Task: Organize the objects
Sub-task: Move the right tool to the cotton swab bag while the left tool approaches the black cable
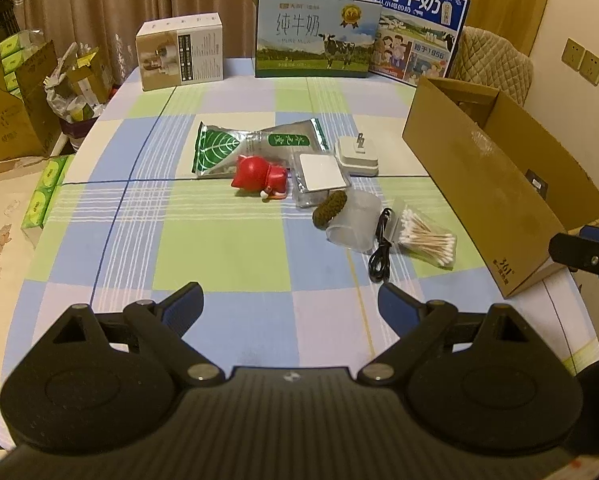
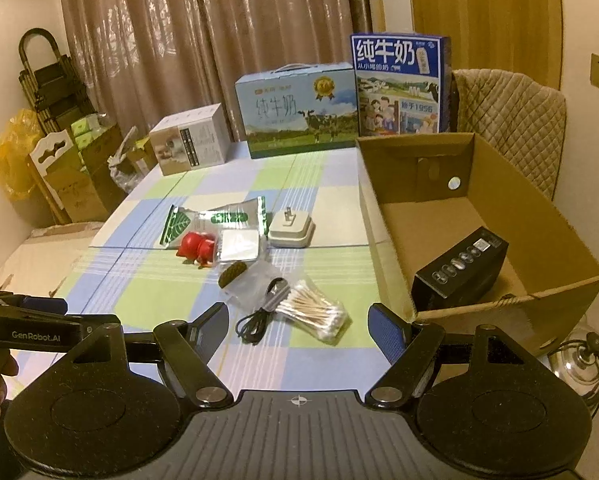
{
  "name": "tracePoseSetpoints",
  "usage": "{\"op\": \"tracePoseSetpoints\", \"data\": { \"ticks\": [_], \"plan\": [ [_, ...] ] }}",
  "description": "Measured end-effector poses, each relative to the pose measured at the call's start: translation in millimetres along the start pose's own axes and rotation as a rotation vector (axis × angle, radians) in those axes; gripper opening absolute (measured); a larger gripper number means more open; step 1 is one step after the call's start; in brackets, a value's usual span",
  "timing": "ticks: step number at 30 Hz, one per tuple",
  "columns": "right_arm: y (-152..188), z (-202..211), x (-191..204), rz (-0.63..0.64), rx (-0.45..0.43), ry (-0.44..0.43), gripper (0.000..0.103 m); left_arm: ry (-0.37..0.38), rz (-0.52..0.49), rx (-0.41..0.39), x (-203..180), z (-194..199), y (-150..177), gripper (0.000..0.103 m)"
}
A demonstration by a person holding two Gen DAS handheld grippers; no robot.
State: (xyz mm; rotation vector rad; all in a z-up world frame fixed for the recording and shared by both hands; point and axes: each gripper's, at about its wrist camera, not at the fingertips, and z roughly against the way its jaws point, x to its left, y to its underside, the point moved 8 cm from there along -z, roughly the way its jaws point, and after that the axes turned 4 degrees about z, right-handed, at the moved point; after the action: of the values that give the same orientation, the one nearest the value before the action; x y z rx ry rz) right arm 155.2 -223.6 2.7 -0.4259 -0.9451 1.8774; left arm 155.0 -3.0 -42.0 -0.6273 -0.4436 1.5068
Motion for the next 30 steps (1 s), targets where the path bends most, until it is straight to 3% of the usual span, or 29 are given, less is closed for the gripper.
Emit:
{"op": "tracePoseSetpoints", "data": {
  "ticks": [13, 21, 30],
  "plan": [
    [15, -36, 16, 0.117, 0.046, 0.013, 0.073, 0.011, -0.052, 0.028, 3, -28, 6, 0.09],
    [28, -81, 21, 0.246, 0.105, 0.022, 0.056, 0.096, -0.1, 0.08, -9, -61, 9, 0.081],
    [35, -132, 4, 0.282, 0.176, 0.042, 0.05, 0.253, -0.182, 0.139, -41, -109, 7, 0.054]
  ]
}}
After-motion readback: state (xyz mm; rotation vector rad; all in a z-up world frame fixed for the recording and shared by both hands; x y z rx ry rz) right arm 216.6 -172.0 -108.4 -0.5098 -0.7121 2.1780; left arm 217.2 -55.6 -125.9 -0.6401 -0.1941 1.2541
